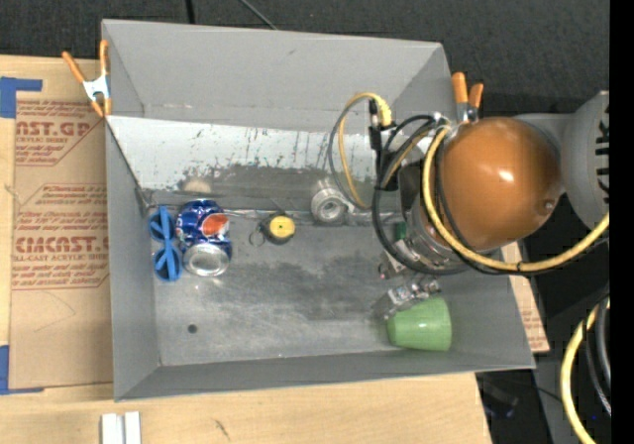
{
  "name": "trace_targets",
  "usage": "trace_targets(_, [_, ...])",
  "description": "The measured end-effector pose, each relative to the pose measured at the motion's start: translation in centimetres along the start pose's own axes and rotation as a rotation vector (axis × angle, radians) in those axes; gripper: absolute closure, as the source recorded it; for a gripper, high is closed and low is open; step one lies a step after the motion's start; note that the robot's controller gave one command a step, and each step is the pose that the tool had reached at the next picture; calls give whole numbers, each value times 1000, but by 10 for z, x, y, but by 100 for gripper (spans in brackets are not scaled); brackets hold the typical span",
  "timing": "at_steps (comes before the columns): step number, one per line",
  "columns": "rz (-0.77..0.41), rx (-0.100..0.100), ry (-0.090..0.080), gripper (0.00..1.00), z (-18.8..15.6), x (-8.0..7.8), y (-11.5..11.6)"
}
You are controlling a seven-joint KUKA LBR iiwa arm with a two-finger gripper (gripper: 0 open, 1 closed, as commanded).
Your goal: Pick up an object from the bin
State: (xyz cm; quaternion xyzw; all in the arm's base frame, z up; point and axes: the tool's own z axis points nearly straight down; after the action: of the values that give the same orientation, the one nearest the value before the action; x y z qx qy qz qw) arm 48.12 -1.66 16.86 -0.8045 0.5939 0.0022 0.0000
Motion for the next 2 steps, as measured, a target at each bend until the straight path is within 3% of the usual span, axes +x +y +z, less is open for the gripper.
trace_targets(1, [-386,1,2,100,-22,47,14])
trace_targets(2, [-389,1,-1,0,-22,46,14])
